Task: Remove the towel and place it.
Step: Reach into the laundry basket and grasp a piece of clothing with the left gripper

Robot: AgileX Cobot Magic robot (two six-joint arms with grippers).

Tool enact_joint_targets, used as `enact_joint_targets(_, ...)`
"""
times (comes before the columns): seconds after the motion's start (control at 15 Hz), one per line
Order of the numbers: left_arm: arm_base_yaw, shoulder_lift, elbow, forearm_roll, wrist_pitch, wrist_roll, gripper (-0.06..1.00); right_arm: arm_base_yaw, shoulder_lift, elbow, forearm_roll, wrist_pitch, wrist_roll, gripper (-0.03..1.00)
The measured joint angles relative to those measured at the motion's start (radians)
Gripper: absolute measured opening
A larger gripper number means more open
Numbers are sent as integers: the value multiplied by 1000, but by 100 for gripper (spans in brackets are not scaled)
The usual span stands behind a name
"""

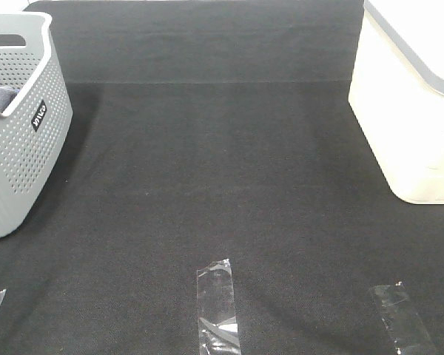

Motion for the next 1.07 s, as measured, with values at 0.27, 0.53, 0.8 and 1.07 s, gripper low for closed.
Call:
enact_joint_targets(0.27, 0, 0, 0, 0, 0, 0, 62, 0, 0, 0, 0, 0, 0, 51)
enact_joint_targets(0.53, 0, 0, 0, 0, 0, 0, 62, 0, 0, 0, 0, 0, 0, 51)
enact_joint_targets(0.8, 0, 0, 0, 0, 0, 0, 62, 0, 0, 0, 0, 0, 0, 51)
enact_joint_targets(1.07, 0, 0, 0, 0, 0, 0, 62, 0, 0, 0, 0, 0, 0, 51)
